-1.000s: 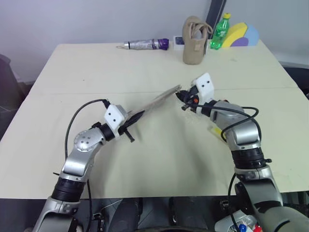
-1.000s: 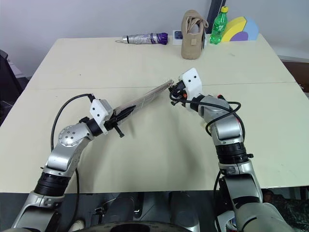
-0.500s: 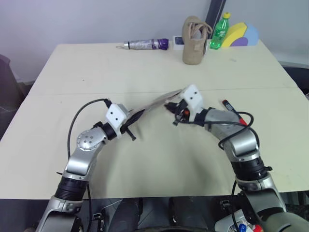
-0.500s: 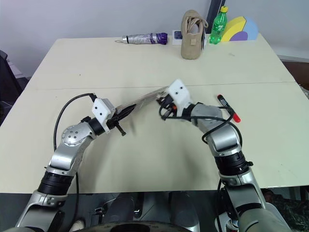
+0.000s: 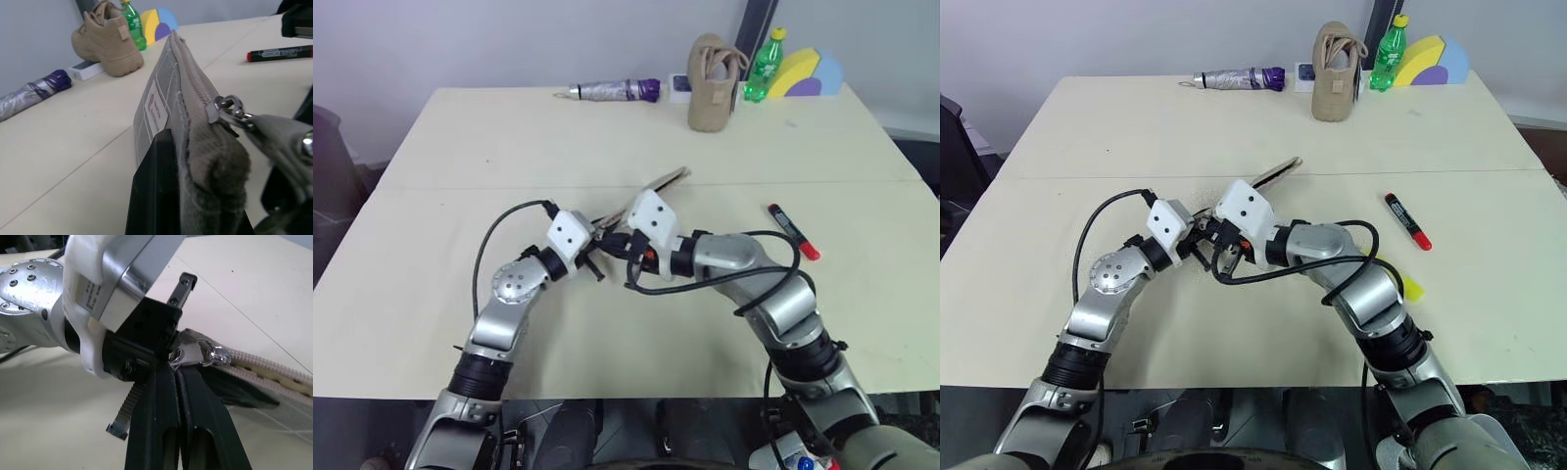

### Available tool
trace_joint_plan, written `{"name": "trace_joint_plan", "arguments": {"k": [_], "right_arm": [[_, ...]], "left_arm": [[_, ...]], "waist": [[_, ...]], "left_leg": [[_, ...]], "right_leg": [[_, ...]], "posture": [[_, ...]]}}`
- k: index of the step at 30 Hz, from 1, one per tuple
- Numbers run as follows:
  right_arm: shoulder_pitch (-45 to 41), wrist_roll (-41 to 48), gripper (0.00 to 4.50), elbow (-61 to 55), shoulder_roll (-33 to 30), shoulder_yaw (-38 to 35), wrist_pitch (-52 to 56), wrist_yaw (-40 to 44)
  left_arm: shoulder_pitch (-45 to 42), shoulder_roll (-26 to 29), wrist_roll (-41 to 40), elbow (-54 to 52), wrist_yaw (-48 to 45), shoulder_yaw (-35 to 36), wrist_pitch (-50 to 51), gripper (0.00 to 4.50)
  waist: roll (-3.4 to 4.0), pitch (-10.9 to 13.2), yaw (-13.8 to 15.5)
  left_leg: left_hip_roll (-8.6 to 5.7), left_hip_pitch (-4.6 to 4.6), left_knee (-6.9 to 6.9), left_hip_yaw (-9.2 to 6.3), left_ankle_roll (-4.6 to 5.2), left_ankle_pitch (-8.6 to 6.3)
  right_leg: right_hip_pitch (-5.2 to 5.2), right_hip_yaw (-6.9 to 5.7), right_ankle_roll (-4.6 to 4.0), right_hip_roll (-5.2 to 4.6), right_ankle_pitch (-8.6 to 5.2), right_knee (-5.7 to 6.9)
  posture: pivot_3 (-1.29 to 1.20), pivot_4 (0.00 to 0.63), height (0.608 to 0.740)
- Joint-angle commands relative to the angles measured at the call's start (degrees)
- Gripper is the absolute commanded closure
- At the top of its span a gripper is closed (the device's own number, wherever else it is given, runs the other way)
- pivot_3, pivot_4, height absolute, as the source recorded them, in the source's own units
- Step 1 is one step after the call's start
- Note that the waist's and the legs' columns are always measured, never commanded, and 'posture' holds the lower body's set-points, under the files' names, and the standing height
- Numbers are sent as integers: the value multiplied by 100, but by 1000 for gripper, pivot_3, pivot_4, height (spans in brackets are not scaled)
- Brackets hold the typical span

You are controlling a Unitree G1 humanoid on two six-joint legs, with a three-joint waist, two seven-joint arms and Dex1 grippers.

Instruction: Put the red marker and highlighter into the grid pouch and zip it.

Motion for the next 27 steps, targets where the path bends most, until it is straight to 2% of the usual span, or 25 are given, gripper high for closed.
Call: {"name": "trace_joint_plan", "arguments": {"k": [1,3,5,8,12,15,18,21,27], "right_arm": [[-175,121,4446,-322,-78,-75,-114,114],[-153,199,4446,-345,-242,-247,-67,168],[-91,403,3881,-365,-551,-653,163,286],[125,497,2565,-421,-1204,-1109,198,447],[719,319,481,-242,-2161,-1858,100,450],[1440,318,481,-180,-2785,-2433,101,551],[2283,445,481,-301,-3073,-2916,98,689],[3035,583,481,-302,-3035,-3454,231,656],[3729,781,481,-78,-2876,-4017,722,420]], "left_arm": [[-155,-56,60,66,208,141,-134,4500],[-167,-72,76,95,236,143,-158,4500],[-178,-88,71,117,247,148,-169,4500],[-180,-97,31,132,221,137,-175,4500],[-165,-54,-39,117,-31,12,-156,4500],[-156,40,47,126,-339,-189,-244,4500],[-219,-6,-20,184,-501,-247,-271,4500],[-356,-19,36,338,-709,-382,-392,4500],[-534,-45,144,645,-842,-484,-687,4500]], "waist": [[0,0,0],[0,0,0],[-1,0,20],[-1,0,96],[-3,1,146],[-3,1,150],[-3,1,137],[-4,2,137],[-5,2,141]], "left_leg": [[0,0,0,0,0,0],[0,0,1,0,0,0],[0,-1,1,0,0,0],[-2,-8,9,1,5,-3],[-4,-12,11,2,9,-5],[-6,-17,13,3,13,-8],[-3,-17,12,5,14,-8],[0,-14,14,5,15,-9],[-2,0,22,8,16,-9]], "right_leg": [[0,0,0,0,0,0],[1,-1,0,0,0,0],[1,-1,0,0,0,0],[0,-3,0,0,0,-2],[2,-4,0,0,0,-5],[3,-5,1,-1,0,-11],[4,-7,1,0,0,-12],[9,-8,1,5,0,-10],[28,-8,3,4,1,-10]], "posture": [[0,150,740],[0,150,740],[0,150,740],[0,150,740],[0,150,740],[0,150,740],[0,150,740],[0,150,740],[0,150,740]]}}
